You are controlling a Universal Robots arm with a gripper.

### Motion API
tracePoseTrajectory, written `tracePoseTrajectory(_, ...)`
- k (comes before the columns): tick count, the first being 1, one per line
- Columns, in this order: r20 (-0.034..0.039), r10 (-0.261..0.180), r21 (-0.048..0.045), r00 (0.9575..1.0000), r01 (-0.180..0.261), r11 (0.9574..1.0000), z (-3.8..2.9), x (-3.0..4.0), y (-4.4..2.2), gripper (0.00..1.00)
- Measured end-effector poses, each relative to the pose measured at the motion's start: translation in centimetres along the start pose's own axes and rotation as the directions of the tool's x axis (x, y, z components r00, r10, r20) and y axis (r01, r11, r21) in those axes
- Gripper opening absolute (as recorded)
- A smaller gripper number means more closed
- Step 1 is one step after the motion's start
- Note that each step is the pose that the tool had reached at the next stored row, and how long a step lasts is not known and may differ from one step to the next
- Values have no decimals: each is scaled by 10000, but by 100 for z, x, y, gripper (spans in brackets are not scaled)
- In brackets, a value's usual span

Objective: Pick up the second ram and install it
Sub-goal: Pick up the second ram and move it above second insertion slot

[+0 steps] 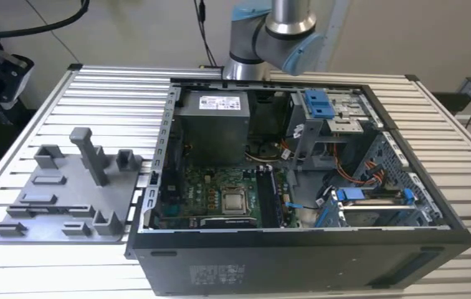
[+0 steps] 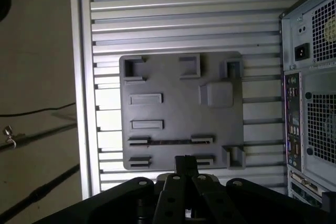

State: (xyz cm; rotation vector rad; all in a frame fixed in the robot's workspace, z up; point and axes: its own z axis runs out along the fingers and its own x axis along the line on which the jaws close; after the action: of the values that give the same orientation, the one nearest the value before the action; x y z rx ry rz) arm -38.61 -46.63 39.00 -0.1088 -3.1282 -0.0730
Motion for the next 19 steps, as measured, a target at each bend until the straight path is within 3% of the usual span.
tracePoseTrajectory(6,-2,-46,2,10000,46,10000,0,0,0,11)
tracePoseTrajectory(11,-26,-572,21,9984,572,9984,0,0,1,11)
tracePoseTrajectory(15,-62,-1298,52,9915,1298,9915,0,1,1,11)
tracePoseTrajectory(19,-96,-2006,66,9796,2006,9796,0,0,1,11)
